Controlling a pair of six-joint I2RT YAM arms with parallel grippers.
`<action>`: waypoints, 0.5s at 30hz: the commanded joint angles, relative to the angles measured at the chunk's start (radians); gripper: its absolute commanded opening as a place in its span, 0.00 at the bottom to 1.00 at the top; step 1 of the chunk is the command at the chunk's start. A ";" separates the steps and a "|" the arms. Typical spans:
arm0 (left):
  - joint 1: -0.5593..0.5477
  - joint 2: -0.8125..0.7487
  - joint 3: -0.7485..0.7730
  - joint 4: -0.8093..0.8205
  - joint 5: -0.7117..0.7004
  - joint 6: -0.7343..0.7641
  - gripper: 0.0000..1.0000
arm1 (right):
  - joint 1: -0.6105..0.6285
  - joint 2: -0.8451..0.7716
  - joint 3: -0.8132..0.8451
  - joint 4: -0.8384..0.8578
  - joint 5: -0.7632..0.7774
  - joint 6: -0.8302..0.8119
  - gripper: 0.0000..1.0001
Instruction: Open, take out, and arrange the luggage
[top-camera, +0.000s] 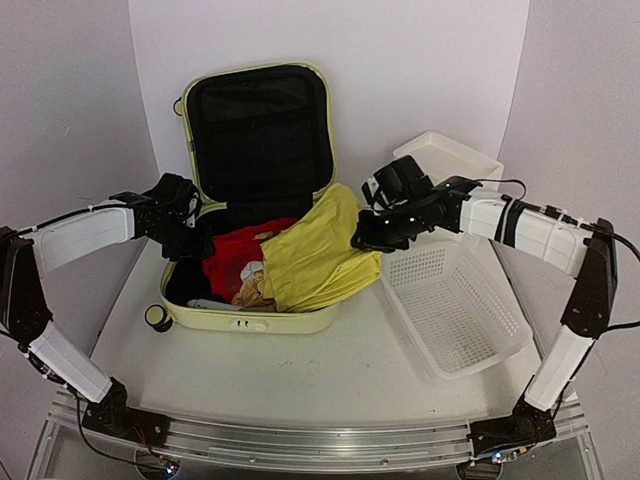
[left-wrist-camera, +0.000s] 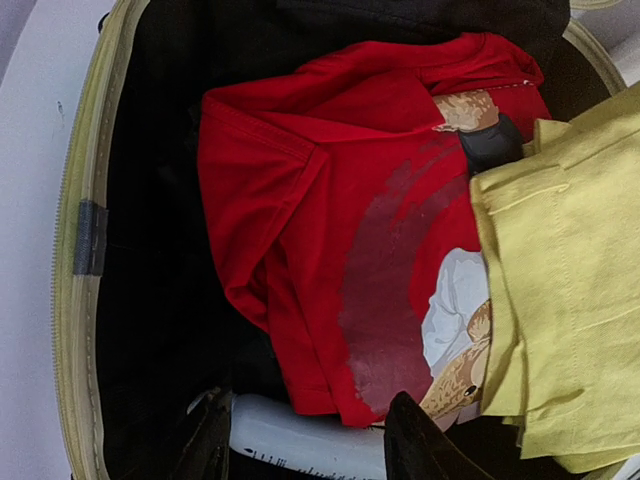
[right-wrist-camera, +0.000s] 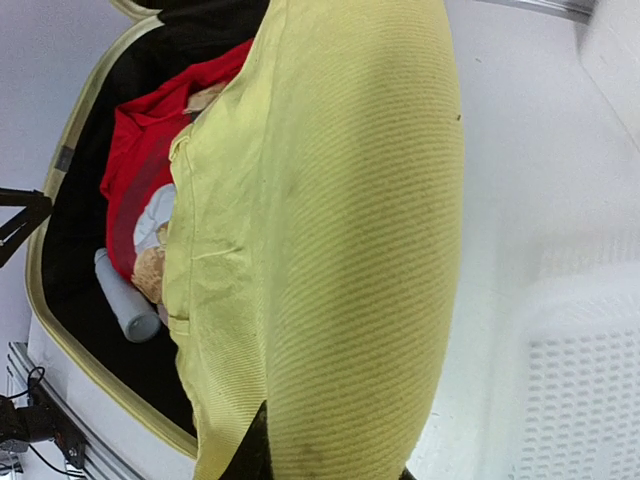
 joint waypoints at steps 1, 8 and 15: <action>-0.042 -0.038 0.042 0.011 -0.018 0.006 0.53 | -0.074 -0.199 -0.119 0.018 0.081 0.036 0.04; -0.145 -0.007 0.099 0.030 -0.017 -0.002 0.53 | -0.173 -0.430 -0.319 -0.112 0.224 0.048 0.03; -0.196 0.048 0.155 0.035 -0.009 0.004 0.53 | -0.283 -0.525 -0.356 -0.240 0.321 -0.027 0.07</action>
